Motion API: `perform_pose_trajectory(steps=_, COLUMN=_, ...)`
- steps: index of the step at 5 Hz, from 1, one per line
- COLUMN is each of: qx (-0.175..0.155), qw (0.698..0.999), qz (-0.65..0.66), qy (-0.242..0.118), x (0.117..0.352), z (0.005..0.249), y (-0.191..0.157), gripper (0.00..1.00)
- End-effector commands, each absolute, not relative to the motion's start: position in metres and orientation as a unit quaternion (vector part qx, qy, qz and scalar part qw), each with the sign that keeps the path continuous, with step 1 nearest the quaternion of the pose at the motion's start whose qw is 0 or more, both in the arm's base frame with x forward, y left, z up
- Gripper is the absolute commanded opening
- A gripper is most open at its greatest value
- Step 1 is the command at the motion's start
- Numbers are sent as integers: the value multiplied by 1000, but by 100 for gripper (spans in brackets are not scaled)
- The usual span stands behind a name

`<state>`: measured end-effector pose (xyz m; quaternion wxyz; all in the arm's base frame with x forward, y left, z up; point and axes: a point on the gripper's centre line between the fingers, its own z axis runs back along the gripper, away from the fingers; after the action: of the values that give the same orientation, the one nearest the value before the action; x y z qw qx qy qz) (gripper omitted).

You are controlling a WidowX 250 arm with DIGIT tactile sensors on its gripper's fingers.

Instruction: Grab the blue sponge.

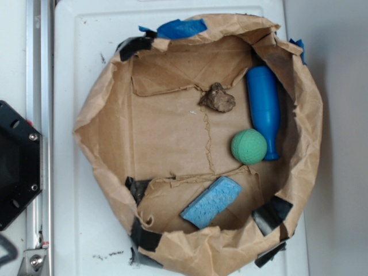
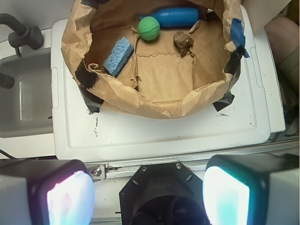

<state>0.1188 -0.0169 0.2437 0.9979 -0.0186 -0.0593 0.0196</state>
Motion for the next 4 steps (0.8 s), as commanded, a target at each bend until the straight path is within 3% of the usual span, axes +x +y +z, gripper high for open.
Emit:
perform_pose_trajectory(steps=1, qx=-19, qw=998, qz=20, qy=-59, x=119, z=244, y=-17, gripper=100)
perform_pose_trajectory(steps=3, qx=-24, qw=989, qz=132, qy=-60, x=217, z=238, y=-35, gripper=100)
perform_pose_trajectory(steps=4, qx=-62, qw=962, qz=246, qy=-104, x=237, z=214, y=-28, gripper=100)
